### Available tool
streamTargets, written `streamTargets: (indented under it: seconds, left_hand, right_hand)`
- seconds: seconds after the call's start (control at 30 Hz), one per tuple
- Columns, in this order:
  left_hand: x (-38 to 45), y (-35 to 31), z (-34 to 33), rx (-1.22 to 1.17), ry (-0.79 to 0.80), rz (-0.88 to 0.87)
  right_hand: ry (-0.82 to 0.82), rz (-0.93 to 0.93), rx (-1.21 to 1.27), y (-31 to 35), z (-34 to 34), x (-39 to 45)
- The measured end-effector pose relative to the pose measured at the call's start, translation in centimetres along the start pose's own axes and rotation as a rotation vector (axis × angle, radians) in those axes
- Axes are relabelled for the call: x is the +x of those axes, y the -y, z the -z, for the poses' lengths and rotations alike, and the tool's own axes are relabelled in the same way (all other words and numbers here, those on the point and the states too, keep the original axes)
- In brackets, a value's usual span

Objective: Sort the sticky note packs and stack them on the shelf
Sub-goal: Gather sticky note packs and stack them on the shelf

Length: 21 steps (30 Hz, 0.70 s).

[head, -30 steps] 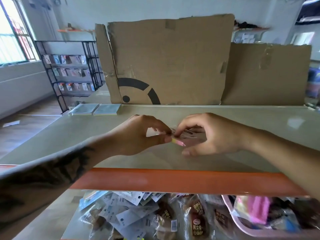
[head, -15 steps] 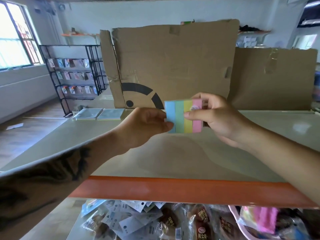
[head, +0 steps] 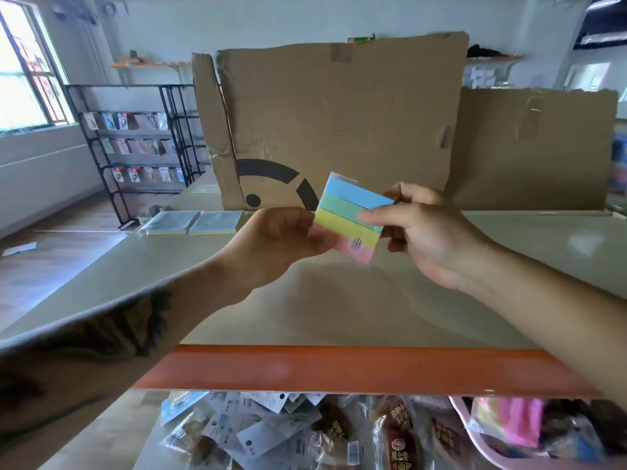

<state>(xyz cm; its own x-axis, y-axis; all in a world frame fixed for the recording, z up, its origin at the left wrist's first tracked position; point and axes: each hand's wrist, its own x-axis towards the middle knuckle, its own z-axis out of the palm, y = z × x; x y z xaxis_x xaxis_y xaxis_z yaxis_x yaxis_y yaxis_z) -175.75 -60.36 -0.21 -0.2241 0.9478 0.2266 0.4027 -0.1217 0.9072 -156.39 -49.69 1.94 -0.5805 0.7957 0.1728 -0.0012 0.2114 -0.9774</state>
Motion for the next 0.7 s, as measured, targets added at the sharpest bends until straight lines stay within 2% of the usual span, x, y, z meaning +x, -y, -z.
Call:
streamTargets:
  seconds: [0.07,0.17,0.27,0.37,0.43,0.53,0.6,0.7]
  left_hand:
    - [-0.1,-0.2,0.1,0.027,-0.010,-0.002]
    - [0.0,-0.4,0.5,0.026,-0.049,0.002]
    - [0.0,-0.3,0.9,0.043,-0.050,0.031]
    - [-0.1,-0.1,1.2,0.094,-0.024,0.055]
    - [-0.4,-0.4,1.2,0.123,-0.001,0.055]
    - [-0.6,-0.6,1.4,0.187,0.031,0.065]
    - [-1.0,-0.7,1.9,0.363,0.062,0.084]
    - [-2.8,-0.7,3.5,0.974,0.228,0.145]
  right_hand:
    - [0.034,-0.064,0.065,-0.3,-0.1,-0.2]
    - [0.016,-0.024,-0.091,-0.9,-0.2,-0.4]
    - [0.041,0.269,-0.503,-1.3,0.7,-1.1]
    - [0.173,0.631,-1.008,-1.5,1.1,-1.3]
    - [0.230,0.703,-1.138,-1.5,0.7,-0.7]
    - [0.235,0.742,-1.140,-1.9,0.1,0.1]
    - [0.239,0.745,-1.147,-2.0,-0.2,0.4]
    - [0.318,0.587,-1.098,-2.1,-1.0,1.3]
